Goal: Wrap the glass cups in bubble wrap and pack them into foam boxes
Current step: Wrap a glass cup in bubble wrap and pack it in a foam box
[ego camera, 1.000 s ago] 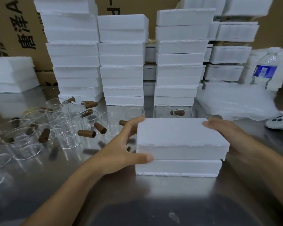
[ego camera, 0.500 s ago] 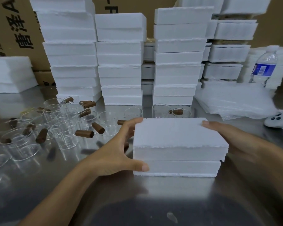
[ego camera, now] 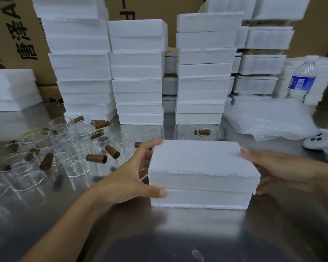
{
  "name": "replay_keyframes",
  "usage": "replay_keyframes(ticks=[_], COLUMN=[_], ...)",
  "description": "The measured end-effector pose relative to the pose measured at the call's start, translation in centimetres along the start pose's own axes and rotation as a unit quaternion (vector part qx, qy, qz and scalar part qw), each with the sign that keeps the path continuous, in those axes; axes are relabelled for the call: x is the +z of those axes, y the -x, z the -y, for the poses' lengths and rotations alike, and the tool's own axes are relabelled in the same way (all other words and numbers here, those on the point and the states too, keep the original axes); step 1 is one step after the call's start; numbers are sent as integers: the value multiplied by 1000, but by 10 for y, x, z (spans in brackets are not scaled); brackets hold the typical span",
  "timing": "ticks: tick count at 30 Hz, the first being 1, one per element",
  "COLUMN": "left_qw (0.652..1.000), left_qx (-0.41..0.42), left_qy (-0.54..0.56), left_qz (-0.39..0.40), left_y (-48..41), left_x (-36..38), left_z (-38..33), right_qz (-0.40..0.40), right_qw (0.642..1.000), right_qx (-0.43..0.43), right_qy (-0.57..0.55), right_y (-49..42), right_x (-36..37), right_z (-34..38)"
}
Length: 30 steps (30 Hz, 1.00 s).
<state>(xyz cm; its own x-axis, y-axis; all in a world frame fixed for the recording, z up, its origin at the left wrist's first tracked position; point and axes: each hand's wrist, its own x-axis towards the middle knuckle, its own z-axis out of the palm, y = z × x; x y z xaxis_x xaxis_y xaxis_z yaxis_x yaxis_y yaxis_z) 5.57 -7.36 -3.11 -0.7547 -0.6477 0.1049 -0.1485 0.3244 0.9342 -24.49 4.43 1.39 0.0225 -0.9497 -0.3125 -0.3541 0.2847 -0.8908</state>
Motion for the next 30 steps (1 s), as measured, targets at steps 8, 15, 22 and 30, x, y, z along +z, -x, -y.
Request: replay_keyframes(ticks=[8,15,22,30], left_qw=[994,987,974,989], left_qx=[46,89,150,58], left_qy=[-24,-30,-19,-31], left_qz=[-94,-134,-171,-132], left_y=[5,9,11,-4], left_x=[3,0,21,39], left_z=[-9,-24,-31,0], right_qz=[20,45,-56,-201], right_qw=[993,967,949,865], right_qx=[-18,-60,-145,-219], right_qy=[-118,-242,-274,-404], right_y=[-9,-10,7,-13], right_x=[15,17,18,-27], right_z=[-1,8,33,61])
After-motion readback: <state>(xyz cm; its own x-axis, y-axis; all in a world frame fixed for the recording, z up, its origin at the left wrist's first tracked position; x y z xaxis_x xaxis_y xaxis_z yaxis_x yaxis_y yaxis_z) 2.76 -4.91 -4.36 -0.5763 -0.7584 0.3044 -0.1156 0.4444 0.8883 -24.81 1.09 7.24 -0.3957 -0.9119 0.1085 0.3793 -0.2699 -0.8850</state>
